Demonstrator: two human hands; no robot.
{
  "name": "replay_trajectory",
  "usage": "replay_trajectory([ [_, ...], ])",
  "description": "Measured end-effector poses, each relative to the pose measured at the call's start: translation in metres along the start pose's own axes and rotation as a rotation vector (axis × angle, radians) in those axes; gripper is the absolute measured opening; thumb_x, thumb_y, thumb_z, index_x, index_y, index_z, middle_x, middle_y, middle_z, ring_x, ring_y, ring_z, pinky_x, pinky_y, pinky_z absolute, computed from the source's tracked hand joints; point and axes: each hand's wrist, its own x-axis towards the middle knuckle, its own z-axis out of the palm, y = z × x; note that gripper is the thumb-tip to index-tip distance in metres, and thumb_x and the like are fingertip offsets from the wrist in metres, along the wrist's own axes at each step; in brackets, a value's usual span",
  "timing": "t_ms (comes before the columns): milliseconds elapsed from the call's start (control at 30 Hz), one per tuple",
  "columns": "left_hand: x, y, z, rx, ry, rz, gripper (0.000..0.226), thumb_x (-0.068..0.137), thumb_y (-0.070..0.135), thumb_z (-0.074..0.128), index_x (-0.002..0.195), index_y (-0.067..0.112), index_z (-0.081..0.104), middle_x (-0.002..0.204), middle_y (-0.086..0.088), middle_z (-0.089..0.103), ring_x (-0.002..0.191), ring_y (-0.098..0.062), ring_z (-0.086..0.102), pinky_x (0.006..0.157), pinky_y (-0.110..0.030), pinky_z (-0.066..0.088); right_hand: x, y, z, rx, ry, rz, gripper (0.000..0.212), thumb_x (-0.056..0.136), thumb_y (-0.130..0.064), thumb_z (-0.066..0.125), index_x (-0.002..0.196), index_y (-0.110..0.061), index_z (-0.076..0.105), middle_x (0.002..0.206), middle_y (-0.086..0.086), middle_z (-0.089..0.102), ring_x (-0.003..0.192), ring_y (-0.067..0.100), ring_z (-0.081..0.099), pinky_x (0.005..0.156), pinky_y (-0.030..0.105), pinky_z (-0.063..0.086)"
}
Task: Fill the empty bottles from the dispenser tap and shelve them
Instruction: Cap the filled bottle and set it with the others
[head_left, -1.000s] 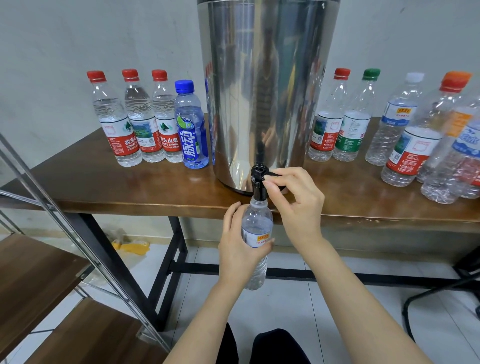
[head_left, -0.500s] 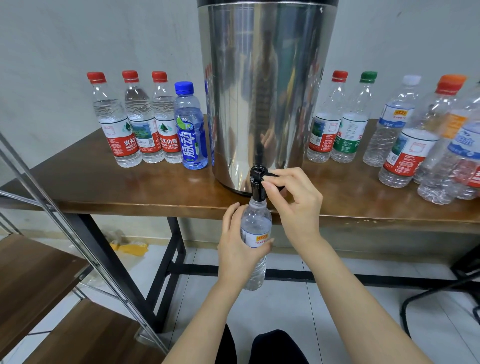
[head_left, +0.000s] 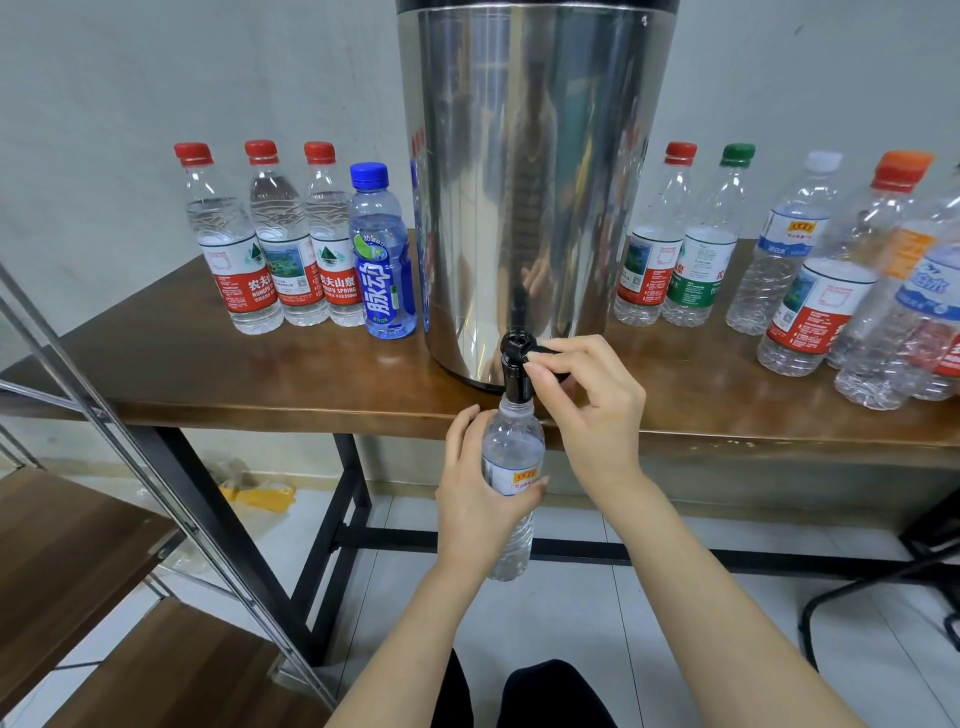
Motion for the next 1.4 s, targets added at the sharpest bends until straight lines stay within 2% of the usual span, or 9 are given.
replay_trajectory([
  [733,0.000,-0.001,0.001,-0.003,0.007,-0.012,0.084,0.065,0.021,0.090,0.121,0.052,0.037,0.146,0.013,0.037,0.117,0.025,0.037,0.085,0.005,0.032,0.001,0.000,0.001,-0.002,0.016,0.000,0.019,0.090,-0.020,0.066,0.091,-0.004,0.076,0.096,0.008,0.067,0.086,0.007,0.061,0.069,0.018,0.047],
  [867,-0.001,-0.002,0.002,0.001,0.009,-0.009,0.084,0.064,0.021,0.091,0.124,0.048,0.038,0.146,0.012,0.037,0.117,0.025,0.037,0.085,0.005,0.032,0.000,-0.001,0.001,-0.008,0.009,-0.010,0.019,0.090,-0.021,0.066,0.092,-0.005,0.076,0.098,0.008,0.067,0.087,0.007,0.061,0.069,0.019,0.048],
  [933,-0.001,-0.001,0.002,0.003,0.010,-0.004,0.084,0.064,0.022,0.090,0.122,0.051,0.038,0.146,0.012,0.037,0.118,0.024,0.037,0.085,0.005,0.032,0.001,0.002,-0.001,-0.010,-0.012,-0.030,0.022,0.091,-0.024,0.065,0.095,-0.005,0.075,0.100,0.008,0.068,0.089,0.008,0.062,0.070,0.021,0.050],
  [1033,0.000,0.000,0.002,0.010,0.015,0.000,0.082,0.065,0.023,0.090,0.118,0.055,0.038,0.144,0.015,0.037,0.117,0.024,0.037,0.084,0.005,0.032,0.002,0.008,-0.009,-0.077,-0.120,-0.118,0.018,0.094,-0.017,0.064,0.103,-0.005,0.073,0.109,0.006,0.067,0.099,0.014,0.064,0.084,0.023,0.050],
  [1100,0.000,0.000,0.001,0.005,0.015,-0.002,0.081,0.065,0.023,0.090,0.117,0.056,0.039,0.144,0.015,0.038,0.117,0.022,0.039,0.085,0.004,0.034,0.009,0.008,-0.016,-0.181,-0.160,-0.208,0.015,0.093,-0.011,0.063,0.102,-0.005,0.073,0.107,0.006,0.068,0.098,0.017,0.064,0.089,0.017,0.047],
  [1133,0.000,-0.001,0.001,0.001,0.013,-0.005,0.081,0.065,0.023,0.090,0.118,0.056,0.039,0.144,0.015,0.038,0.117,0.021,0.040,0.085,0.003,0.034,0.015,0.006,-0.018,-0.223,-0.166,-0.256,0.015,0.093,-0.013,0.062,0.099,-0.005,0.074,0.103,0.005,0.069,0.095,0.017,0.063,0.086,0.015,0.046],
  [1267,0.001,-0.002,0.000,-0.005,0.007,-0.019,0.082,0.065,0.023,0.090,0.119,0.055,0.038,0.145,0.016,0.036,0.117,0.023,0.039,0.085,0.003,0.035,0.049,-0.015,-0.015,-0.387,-0.269,-0.418,0.025,0.093,-0.029,0.057,0.082,-0.010,0.070,0.081,0.001,0.064,0.076,0.018,0.059,0.060,0.030,0.050],
  [1333,0.000,-0.002,0.000,-0.005,0.005,-0.026,0.082,0.065,0.023,0.090,0.121,0.053,0.037,0.145,0.016,0.036,0.118,0.023,0.038,0.086,0.004,0.035,0.065,-0.025,-0.001,-0.467,-0.356,-0.322,0.033,0.091,-0.040,0.055,0.080,-0.011,0.067,0.077,0.002,0.061,0.072,0.021,0.060,0.056,0.038,0.051],
  [1400,0.000,-0.002,0.000,-0.009,0.002,-0.029,0.083,0.065,0.023,0.090,0.122,0.051,0.037,0.145,0.016,0.036,0.118,0.023,0.038,0.086,0.004,0.035,0.073,-0.030,0.009,-0.438,-0.414,-0.186,0.041,0.089,-0.048,0.053,0.085,-0.010,0.067,0.078,0.002,0.063,0.072,0.022,0.060,0.062,0.042,0.052],
])
